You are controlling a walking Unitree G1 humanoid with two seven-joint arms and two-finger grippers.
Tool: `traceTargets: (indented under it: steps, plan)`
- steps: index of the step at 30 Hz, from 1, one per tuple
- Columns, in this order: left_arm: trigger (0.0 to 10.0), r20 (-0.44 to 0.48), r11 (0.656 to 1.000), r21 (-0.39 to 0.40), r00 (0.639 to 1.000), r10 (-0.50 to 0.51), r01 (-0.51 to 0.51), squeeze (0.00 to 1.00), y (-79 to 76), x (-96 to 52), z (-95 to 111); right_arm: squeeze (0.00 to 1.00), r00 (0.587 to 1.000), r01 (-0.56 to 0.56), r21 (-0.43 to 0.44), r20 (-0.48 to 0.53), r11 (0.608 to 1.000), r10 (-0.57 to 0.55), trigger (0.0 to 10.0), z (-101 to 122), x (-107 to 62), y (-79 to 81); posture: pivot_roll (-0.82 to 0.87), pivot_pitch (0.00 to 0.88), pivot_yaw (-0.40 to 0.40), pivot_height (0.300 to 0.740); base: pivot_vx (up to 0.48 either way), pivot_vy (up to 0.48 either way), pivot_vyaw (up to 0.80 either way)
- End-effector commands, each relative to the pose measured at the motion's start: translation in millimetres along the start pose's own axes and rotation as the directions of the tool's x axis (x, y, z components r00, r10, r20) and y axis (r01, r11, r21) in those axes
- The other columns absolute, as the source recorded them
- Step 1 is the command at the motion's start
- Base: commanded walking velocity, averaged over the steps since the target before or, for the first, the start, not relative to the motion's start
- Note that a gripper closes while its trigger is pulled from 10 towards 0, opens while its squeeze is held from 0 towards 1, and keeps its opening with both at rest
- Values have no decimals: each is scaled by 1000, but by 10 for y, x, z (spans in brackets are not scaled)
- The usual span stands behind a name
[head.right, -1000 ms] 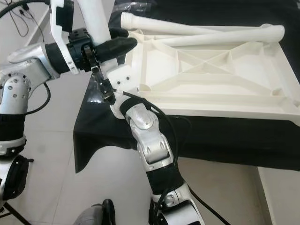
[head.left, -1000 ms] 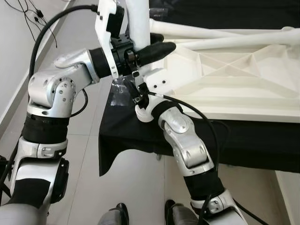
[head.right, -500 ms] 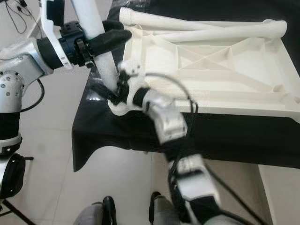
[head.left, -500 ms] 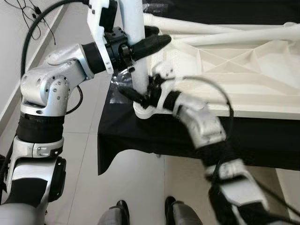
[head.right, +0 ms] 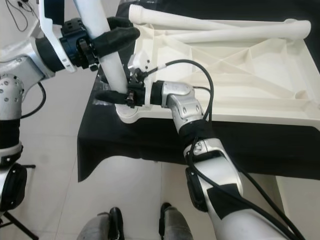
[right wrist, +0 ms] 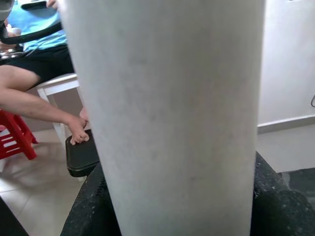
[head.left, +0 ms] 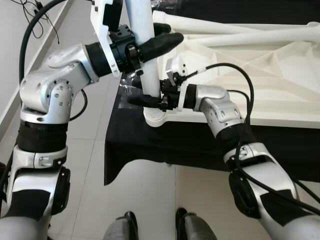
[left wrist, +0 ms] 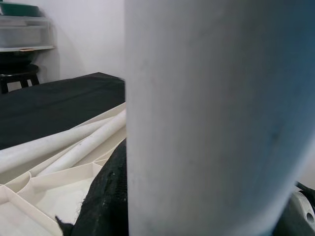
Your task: Building children table
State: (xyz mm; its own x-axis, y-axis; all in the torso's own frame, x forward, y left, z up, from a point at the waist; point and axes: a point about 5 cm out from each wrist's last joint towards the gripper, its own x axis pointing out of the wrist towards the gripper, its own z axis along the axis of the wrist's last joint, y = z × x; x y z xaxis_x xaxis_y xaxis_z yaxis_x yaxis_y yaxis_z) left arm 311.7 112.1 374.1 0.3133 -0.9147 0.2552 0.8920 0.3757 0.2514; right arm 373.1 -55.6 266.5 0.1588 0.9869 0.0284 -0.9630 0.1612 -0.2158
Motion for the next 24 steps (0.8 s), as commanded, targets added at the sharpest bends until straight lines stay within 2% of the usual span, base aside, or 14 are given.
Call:
traceTargets:
  steps: [1,4,5,6,7,9,10,11,12,13,14,15,17,24]
  plan:
    - [0,-43,993,-57,993,-111,108,0,-125,98,-153,0,1000,-20,51,24,999,19,0,-94,153,73,41,273,45,740,0,0,0]
    - [0,-43,993,-56,993,-111,108,0,-126,103,-156,0,1000,-14,49,26,999,13,0,-100,146,68,41,273,45,740,0,0,0]
    - [8549,-44,994,-56,994,-98,96,698,-112,110,-161,0,999,28,38,27,999,-29,0,-122,129,56,34,274,47,740,0,0,0]
    - [10000,-51,996,-51,995,-82,80,1000,-96,122,-168,0,990,131,34,56,991,-133,0,-167,73,49,31,276,45,740,0,0,0]
    - [10000,-51,996,-51,995,-82,80,1000,-96,122,-168,0,990,131,34,56,991,-133,0,-167,73,49,31,276,45,740,0,0,0]
    - [10000,-57,999,-28,998,-37,36,1000,-62,130,-170,0,958,276,57,64,960,-279,0,-274,30,63,27,276,38,740,0,0,0]
    - [10000,-59,999,-22,998,-24,23,0,-54,122,-167,0,884,467,46,-6,883,-467,0,-443,48,121,30,273,37,740,0,0,0]
    - [10000,-59,999,-22,998,-24,23,0,-54,122,-167,0,884,467,46,-6,883,-467,0,-443,48,121,30,273,37,740,0,0,0]
    - [10000,-60,1000,-16,998,-13,12,0,-47,112,-161,0,758,642,-41,-121,766,-641,0,-650,30,243,28,273,38,740,0,0,0]
    - [10000,-57,1000,-22,998,-7,6,0,-40,97,-145,0,657,724,-97,-206,683,-726,0,-832,29,465,26,282,49,740,0,0,0]
    - [10000,-57,1000,-22,998,-7,6,0,-40,97,-145,0,657,724,-97,-206,683,-726,0,-832,29,465,26,282,49,740,0,0,0]
    - [10000,-57,1000,-25,998,-5,4,0,-39,83,-145,0,601,760,-133,-227,636,-766,0,-886,61,596,32,293,56,740,0,0,0]
    - [10000,-57,1000,-27,998,-5,3,0,-40,75,-146,0,597,762,-136,-234,634,-768,0,-901,96,661,32,293,56,740,0,0,0]
    - [10000,-52,999,-31,999,-15,13,0,-71,80,-151,0,616,766,-93,-177,636,-767,0,-721,287,316,28,258,49,740,0,0,0]
